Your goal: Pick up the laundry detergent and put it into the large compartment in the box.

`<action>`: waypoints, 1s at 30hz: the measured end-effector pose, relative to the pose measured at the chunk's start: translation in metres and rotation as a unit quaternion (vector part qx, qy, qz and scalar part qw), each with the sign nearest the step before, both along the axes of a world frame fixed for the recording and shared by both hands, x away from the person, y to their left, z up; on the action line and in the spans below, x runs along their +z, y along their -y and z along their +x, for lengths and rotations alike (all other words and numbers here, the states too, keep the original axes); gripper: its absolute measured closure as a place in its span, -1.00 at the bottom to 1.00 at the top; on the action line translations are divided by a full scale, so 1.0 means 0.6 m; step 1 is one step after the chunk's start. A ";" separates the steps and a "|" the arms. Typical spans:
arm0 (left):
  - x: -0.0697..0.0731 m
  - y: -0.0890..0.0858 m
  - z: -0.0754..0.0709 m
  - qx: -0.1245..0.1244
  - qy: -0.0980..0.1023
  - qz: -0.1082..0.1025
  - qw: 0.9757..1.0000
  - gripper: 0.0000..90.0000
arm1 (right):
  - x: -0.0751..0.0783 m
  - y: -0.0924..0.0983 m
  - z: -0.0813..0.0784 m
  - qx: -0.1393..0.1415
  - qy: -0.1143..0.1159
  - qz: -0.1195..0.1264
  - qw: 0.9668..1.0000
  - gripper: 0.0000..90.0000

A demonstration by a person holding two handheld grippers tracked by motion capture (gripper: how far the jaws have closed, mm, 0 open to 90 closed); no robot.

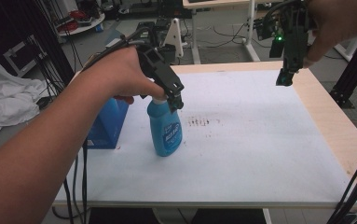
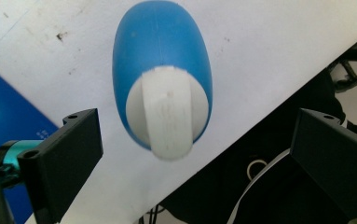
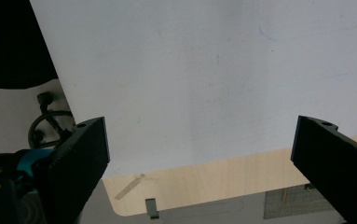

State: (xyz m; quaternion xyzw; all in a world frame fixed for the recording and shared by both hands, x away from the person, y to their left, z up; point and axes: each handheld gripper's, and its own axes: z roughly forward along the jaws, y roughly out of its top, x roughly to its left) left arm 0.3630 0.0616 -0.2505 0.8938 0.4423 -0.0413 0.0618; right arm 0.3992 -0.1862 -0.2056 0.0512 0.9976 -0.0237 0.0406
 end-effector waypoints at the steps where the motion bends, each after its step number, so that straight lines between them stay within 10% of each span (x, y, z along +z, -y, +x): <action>1: -0.003 0.001 0.001 0.004 0.001 -0.001 1.000 -0.95 | 0.000 0.000 0.000 0.000 0.000 -0.001 1.000 -0.93; 30: -0.074 0.008 0.024 0.018 0.019 0.025 0.999 -0.95 | -0.004 -0.007 0.002 0.005 0.000 -0.002 1.000 -0.93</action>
